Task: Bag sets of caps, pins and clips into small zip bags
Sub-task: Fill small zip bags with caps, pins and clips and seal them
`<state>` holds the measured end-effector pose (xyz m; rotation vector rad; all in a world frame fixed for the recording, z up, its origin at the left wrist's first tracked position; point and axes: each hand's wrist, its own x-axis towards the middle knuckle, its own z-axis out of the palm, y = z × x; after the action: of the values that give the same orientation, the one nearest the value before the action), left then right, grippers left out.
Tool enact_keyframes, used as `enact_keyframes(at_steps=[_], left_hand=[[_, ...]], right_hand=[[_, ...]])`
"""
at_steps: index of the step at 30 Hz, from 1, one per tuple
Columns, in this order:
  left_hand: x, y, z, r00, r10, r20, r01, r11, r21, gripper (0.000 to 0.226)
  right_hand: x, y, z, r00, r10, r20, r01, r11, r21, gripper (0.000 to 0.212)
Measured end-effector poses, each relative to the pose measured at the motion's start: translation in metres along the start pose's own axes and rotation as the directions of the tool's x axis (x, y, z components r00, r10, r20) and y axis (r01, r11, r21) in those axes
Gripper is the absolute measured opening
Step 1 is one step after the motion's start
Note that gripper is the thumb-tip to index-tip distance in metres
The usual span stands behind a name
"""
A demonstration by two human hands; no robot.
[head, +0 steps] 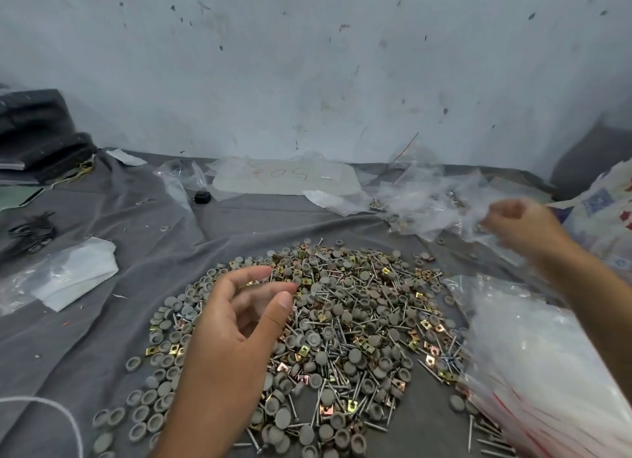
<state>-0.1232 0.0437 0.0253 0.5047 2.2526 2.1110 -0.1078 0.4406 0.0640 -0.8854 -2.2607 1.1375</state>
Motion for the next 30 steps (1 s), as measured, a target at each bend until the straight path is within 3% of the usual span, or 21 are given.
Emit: enact_keyframes(at_steps=[2, 3, 5, 7, 12, 15, 17, 19, 21, 24, 26, 30], left_hand=[[0.0, 0.0, 0.0, 1.0, 0.001, -0.005, -0.001, 1.0, 0.02, 0.046], [-0.001, 0.0, 0.0, 1.0, 0.004, -0.006, -0.004, 1.0, 0.029, 0.046], [-0.003, 0.001, 0.002, 1.0, 0.011, -0.004, -0.011, 0.999, 0.042, 0.048], [-0.005, 0.003, 0.005, 1.0, 0.007, 0.009, -0.007, 0.999, 0.053, 0.052], [-0.006, 0.005, 0.008, 1.0, 0.003, 0.022, -0.004, 0.999, 0.039, 0.048], [-0.006, 0.005, 0.007, 1.0, 0.005, 0.028, -0.006, 0.998, 0.055, 0.052], [-0.006, 0.004, 0.006, 1.0, 0.009, 0.027, -0.011, 0.997, 0.079, 0.05], [-0.005, 0.003, 0.005, 0.999, 0.015, 0.029, -0.017, 0.995, 0.098, 0.046], [-0.006, 0.003, 0.004, 0.999, 0.018, 0.039, -0.022, 0.994, 0.107, 0.042], [-0.006, 0.003, 0.003, 0.999, 0.009, 0.04, -0.014, 0.993, 0.116, 0.035], [-0.007, 0.005, 0.003, 0.999, 0.004, 0.049, -0.01, 0.991, 0.13, 0.043], [-0.008, 0.006, 0.006, 0.998, 0.011, 0.066, -0.022, 0.985, 0.171, 0.045]], right_hand=[[-0.033, 0.017, -0.013, 0.94, 0.032, 0.34, 0.092, 0.936, -0.341, 0.024], [-0.053, 0.024, -0.017, 0.89, 0.108, 0.443, 0.135, 0.865, -0.483, 0.027], [-0.087, 0.038, -0.021, 0.853, 0.201, 0.481, 0.211, 0.71, -0.672, 0.04], [-0.109, 0.052, -0.019, 0.881, 0.218, 0.42, 0.2, 0.634, -0.747, 0.047], [-0.121, 0.069, -0.013, 0.953, 0.117, 0.278, 0.106, 0.733, -0.672, 0.027], [-0.119, 0.061, -0.019, 0.977, 0.077, 0.197, 0.057, 0.802, -0.595, 0.026], [-0.122, 0.058, -0.024, 0.965, 0.132, 0.229, 0.052, 0.755, -0.654, 0.03], [-0.128, 0.063, -0.026, 0.928, 0.245, 0.28, 0.055, 0.654, -0.754, 0.053], [-0.13, 0.072, -0.026, 0.929, 0.249, 0.275, 0.048, 0.654, -0.755, 0.053], [-0.126, 0.074, -0.029, 0.969, 0.132, 0.207, 0.022, 0.792, -0.61, 0.035], [-0.123, 0.066, -0.033, 0.985, 0.079, 0.154, 0.011, 0.858, -0.514, 0.025], [-0.129, 0.021, -0.04, 0.995, -0.095, 0.029, 0.099, 0.955, -0.278, 0.016]])
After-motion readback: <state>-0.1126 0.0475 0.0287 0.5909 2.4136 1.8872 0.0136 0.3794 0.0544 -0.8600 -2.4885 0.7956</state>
